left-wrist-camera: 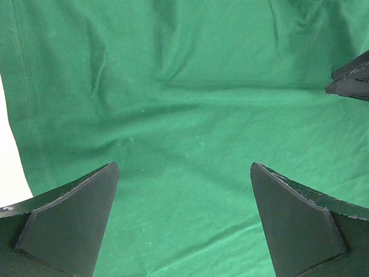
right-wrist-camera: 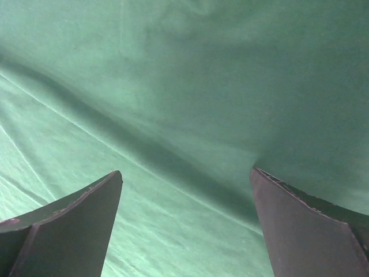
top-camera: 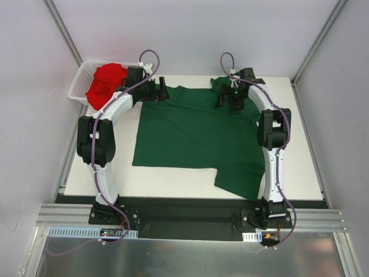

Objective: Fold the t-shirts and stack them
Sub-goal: Flatten out the tshirt

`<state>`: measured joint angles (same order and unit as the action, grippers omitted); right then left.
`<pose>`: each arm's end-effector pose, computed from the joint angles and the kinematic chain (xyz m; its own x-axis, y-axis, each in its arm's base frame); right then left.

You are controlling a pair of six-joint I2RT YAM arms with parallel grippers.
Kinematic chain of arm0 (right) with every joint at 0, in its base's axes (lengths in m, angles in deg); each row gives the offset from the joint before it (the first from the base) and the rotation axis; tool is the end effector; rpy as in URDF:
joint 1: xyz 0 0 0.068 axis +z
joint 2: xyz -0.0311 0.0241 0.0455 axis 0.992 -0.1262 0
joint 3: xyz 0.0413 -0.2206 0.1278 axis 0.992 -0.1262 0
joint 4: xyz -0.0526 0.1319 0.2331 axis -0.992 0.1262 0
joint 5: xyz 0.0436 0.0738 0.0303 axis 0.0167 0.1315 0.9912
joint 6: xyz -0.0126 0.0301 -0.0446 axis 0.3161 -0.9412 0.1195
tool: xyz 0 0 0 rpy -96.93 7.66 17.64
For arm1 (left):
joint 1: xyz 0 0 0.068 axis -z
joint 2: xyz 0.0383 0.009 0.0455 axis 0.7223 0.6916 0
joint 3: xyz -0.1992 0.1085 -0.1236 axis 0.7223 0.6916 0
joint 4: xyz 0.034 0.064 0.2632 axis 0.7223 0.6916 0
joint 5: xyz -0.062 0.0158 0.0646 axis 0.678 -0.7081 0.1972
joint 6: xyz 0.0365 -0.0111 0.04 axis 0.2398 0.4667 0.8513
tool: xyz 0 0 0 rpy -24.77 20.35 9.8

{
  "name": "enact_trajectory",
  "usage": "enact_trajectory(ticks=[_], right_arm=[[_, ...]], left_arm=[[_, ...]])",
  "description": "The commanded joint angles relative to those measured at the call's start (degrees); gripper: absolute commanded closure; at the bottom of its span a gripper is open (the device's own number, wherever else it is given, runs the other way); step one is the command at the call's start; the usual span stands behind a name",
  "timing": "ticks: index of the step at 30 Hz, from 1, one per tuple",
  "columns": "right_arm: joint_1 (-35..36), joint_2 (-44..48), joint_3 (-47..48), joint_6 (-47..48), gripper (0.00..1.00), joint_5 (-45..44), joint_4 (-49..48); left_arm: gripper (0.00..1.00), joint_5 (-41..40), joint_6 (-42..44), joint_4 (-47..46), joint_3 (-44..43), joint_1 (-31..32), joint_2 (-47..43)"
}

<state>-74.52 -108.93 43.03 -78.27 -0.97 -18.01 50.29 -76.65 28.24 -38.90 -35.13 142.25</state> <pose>0.5272 0.0921 0.1667 -0.7626 -0.2273 -0.6056 -0.4649 0.8436 0.2688 0.4596 -0.1037 0.2499 -0.5891 -0.0999 -0.8018 0.3543 0.8599 -0.3675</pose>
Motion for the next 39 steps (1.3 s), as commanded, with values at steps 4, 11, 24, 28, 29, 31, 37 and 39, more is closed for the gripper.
enact_trajectory(ticks=[4, 11, 24, 28, 29, 31, 37, 39], right_arm=[[-0.6, -0.6, 3.6, 3.7, 0.04, 0.6, 4.0], [-0.8, -1.1, 4.9, 4.2, 0.04, -1.4, 5.9], [-0.8, -1.6, 8.0, 5.8, 0.04, -4.2, 6.7], [-1.2, -2.4, 9.7, 5.5, 0.04, -4.1, 6.6], [-1.2, -2.7, 9.9, 5.4, 0.04, -3.9, 6.6], [-1.5, -3.0, 10.9, 4.9, 0.04, -3.5, 6.5], [-2.4, -3.6, 10.9, 3.2, 0.04, 0.1, 4.5], [-2.5, -4.0, 11.1, 2.0, 0.04, 1.3, 3.9]], left_arm=[[0.01, 0.0, 0.1, -2.4, 0.9, -0.7, -1.6], [0.01, 0.0, 0.1, -2.7, 1.3, -0.7, -1.3], [0.01, -0.5, 0.7, -3.7, 1.3, -0.7, -1.2], [0.01, -0.7, 0.8, -3.7, 0.8, -0.7, -0.8], [0.01, -0.7, 0.8, -3.7, 0.7, -0.7, -0.7], [0.01, -0.8, 0.9, -3.8, 0.4, -0.7, -0.5], [0.01, -1.0, 1.2, -3.8, -0.7, -0.7, -0.3], [0.01, -1.0, 0.9, -3.8, -1.2, -0.7, 0.0]])
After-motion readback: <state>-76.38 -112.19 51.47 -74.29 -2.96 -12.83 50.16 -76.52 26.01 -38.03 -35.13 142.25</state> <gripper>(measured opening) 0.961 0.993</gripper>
